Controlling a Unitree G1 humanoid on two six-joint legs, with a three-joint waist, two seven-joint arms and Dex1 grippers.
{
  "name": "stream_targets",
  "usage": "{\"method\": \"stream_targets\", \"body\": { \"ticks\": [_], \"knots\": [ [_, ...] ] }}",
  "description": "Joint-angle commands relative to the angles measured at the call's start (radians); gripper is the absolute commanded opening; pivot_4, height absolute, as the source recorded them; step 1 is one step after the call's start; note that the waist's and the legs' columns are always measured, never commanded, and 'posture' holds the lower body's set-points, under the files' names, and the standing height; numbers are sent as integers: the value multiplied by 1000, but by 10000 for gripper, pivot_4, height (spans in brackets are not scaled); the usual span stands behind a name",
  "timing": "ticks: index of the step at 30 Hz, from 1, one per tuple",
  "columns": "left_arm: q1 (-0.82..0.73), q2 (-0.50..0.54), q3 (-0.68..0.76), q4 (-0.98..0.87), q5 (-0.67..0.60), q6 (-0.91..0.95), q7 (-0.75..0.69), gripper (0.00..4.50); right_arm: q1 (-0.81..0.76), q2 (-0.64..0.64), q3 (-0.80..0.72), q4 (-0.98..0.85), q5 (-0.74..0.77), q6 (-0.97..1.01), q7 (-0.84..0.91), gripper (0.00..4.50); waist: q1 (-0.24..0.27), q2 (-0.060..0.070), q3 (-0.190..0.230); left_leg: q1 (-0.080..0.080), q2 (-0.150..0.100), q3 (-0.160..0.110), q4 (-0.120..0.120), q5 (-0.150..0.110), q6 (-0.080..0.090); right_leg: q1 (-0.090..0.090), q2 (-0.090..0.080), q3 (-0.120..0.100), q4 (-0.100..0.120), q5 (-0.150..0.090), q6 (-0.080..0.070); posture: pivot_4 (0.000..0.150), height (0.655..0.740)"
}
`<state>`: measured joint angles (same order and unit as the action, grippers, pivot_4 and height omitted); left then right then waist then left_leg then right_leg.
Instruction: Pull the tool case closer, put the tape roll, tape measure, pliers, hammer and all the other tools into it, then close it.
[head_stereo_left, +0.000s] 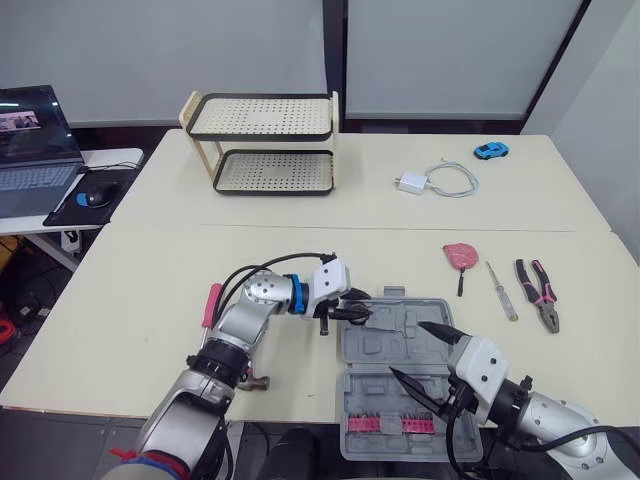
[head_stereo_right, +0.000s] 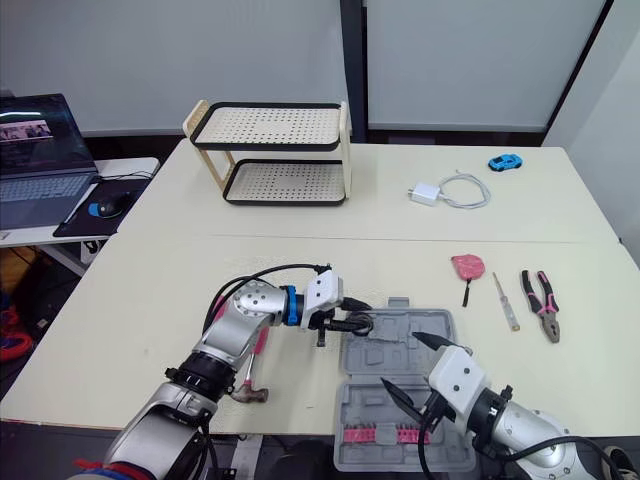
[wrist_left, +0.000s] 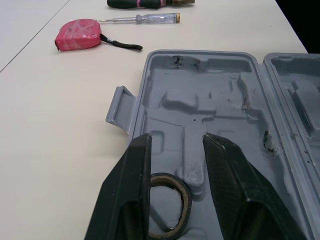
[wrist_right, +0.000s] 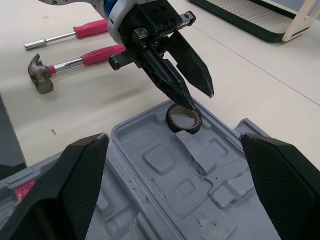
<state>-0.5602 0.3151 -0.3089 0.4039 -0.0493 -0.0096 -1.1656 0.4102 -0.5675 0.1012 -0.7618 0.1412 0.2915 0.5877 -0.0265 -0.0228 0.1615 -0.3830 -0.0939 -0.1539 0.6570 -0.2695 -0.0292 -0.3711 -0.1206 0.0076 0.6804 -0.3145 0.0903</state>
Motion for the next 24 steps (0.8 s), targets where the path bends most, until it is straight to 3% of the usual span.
{"method": "stream_targets", "body": {
  "ticks": [1, 7, 10, 24],
  "knots": [
    [4, -2, 3, -12, -12, -13, 2, 15387, -11, -1, -5, -39, 13, -5, 1, 45000, 0, 0, 0, 0, 0, 0, 0, 0, 0, 0, 0, 0, 0, 0, 0, 1500, 7400],
    [7, -12, 20, 41, -15, -47, 23, 15387, -8, -1, -6, -50, 13, 1, -2, 45000, 0, 0, 0, 0, 0, 0, 0, 0, 0, 0, 0, 0, 0, 0, 0, 1500, 7400],
    [11, -13, 22, 49, -22, -54, 28, 9776, -6, 0, -6, -56, 14, 4, -3, 45000, 0, 0, 0, 0, 0, 0, 0, 0, 0, 0, 0, 0, 0, 0, 0, 1500, 7400],
    [-11, -67, 22, 209, -7, -182, 77, 9776, -14, -2, -9, -70, 22, 26, 0, 45000, 1, 0, 0, 0, 0, 0, 0, 0, 0, 0, 0, 0, 0, 0, 0, 1500, 7400]
  ]
}}
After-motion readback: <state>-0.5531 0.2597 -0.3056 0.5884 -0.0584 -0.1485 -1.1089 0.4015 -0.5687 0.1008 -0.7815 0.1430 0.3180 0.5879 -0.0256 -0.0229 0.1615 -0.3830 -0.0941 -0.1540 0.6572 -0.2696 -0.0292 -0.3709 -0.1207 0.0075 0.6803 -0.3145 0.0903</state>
